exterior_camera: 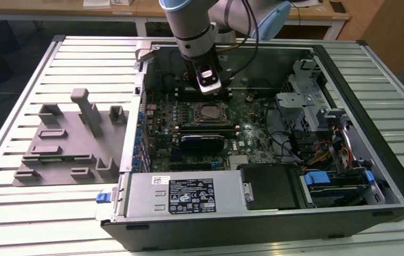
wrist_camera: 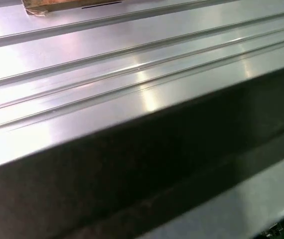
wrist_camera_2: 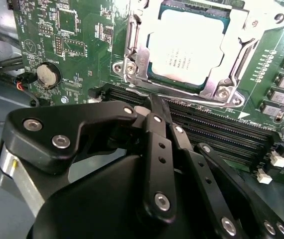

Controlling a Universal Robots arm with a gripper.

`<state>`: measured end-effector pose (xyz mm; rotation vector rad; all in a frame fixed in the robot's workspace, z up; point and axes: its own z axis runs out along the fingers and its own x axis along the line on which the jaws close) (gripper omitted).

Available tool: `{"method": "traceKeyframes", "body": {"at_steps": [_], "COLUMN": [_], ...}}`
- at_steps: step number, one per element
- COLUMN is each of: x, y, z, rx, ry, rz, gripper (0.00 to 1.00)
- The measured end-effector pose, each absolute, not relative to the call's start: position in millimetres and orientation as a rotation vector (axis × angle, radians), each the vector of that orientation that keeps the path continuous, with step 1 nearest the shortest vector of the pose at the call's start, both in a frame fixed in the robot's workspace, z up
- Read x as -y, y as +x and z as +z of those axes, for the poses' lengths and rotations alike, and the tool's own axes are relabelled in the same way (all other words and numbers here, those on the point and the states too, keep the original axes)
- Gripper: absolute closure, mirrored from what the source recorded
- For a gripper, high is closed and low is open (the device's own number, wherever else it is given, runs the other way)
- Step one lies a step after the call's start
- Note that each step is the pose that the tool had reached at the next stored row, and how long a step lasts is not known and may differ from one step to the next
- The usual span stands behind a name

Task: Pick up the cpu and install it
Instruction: 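Install the first cpu locking lever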

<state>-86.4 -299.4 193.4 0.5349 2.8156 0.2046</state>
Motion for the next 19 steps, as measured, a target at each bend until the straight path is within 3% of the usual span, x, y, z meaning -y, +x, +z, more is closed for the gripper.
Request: {"method": "traceKeyframes", "body": {"at_steps": [19], "x": [299.4], "y": [-83.4], "z": [190.6], "rx": [-2.813], "ry": [0.530], "rz": [0.178], "gripper": [0.89]}}
